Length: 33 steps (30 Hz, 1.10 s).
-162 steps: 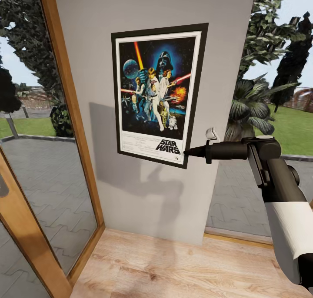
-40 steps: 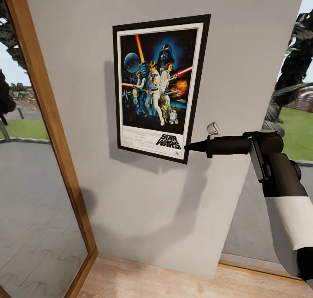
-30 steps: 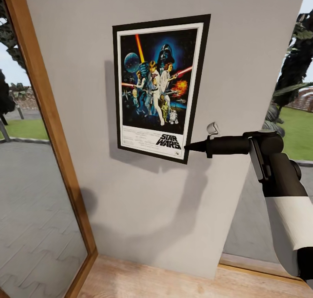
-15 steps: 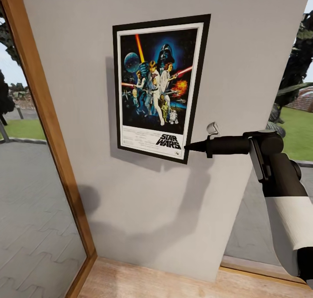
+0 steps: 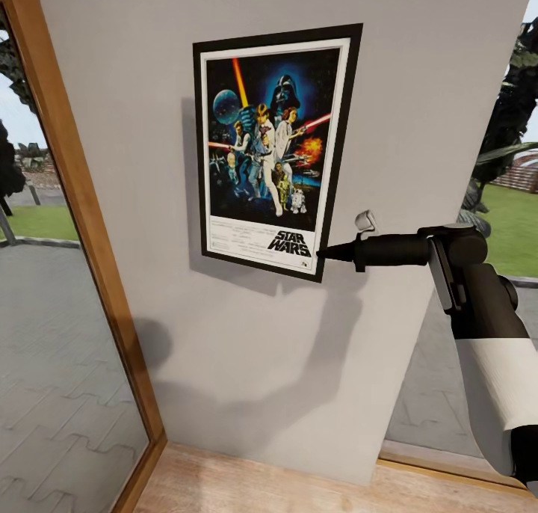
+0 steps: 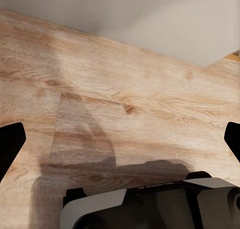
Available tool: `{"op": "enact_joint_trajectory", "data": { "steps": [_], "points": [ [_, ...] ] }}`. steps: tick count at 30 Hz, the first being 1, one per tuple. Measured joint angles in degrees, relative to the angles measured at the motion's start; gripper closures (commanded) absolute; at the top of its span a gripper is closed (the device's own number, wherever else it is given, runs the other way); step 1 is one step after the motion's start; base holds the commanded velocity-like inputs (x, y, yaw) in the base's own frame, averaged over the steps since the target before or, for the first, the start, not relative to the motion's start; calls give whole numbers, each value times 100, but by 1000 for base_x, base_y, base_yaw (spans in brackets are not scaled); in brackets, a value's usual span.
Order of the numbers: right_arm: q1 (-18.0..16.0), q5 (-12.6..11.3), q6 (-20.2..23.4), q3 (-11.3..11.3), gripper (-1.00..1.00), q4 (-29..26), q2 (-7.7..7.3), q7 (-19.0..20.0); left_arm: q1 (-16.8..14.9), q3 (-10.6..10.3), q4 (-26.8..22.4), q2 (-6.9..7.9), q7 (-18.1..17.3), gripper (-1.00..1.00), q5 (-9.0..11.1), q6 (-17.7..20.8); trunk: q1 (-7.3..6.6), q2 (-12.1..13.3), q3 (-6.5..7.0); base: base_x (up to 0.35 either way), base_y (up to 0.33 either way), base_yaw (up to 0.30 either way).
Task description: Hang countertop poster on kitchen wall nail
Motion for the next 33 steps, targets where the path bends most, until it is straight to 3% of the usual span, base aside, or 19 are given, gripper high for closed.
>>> {"op": "enact_joint_trajectory", "data": {
  "steps": [33],
  "points": [
    [0,0,-1,-2,100,0,0,-1,0,0,0,0,0,-100,0,8,0,0,0,31,0,0]
  ]
}}
